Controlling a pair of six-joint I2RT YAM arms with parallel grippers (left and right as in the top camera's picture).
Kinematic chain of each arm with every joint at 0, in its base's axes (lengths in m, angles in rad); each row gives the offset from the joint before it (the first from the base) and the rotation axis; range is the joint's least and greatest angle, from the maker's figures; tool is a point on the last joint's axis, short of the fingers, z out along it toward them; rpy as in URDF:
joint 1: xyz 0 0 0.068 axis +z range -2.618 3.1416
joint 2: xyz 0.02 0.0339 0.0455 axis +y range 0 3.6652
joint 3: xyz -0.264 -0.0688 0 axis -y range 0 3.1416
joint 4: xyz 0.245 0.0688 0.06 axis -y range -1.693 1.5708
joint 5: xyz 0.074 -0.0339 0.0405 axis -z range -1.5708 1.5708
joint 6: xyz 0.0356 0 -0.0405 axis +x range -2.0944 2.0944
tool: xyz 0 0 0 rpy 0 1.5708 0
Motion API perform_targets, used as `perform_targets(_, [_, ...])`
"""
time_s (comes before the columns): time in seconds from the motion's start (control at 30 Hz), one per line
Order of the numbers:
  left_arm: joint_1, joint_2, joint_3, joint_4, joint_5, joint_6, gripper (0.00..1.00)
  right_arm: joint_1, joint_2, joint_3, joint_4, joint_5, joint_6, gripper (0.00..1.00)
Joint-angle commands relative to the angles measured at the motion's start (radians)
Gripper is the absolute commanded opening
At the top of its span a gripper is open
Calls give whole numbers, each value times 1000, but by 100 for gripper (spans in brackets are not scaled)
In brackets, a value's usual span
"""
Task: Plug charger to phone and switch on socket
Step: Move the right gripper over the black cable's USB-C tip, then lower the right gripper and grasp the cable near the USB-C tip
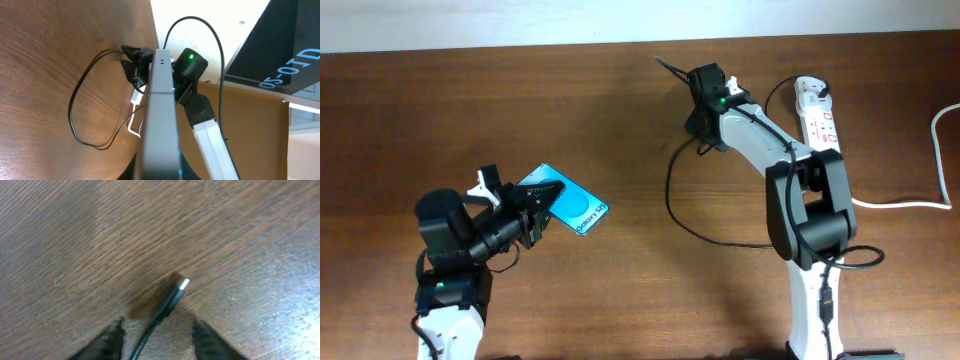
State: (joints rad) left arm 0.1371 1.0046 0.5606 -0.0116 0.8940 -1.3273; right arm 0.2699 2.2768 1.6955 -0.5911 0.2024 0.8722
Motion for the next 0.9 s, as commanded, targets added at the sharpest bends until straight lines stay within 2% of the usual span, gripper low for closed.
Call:
perform_targets(0.0, [3,-4,11,10,26,20,0,5,76,-1,-8,-16,43,32])
perform_targets(0.07, [3,-4,11,10,26,20,0,5,84,-1,-4,-16,39,20])
perform_targets(0.23, [3,-4,11,9,27,20,0,4,85,-1,27,-19,-72,5])
perform_targets(0.3, [3,-4,11,9,27,20,0,4,84,-1,35,-19,-77,4])
perform_targets(0.43, [3,-4,11,10,27,19,0,3,84,19,16,-35,-314,4])
perform_targets(0.6, [3,-4,11,9,27,20,0,4,84,157,-248,-189,-713,4])
perform_targets(0.7, [3,-4,11,9,35,19,0,4,82,229,-452,-251,-843,5])
perform_targets(0.8, [3,-4,11,9,35,20,0,4,80,230,-554,-352,-952,4])
perform_targets(0.87, [3,-4,11,9,34,19,0,3,80,230,-555,-353,-952,5])
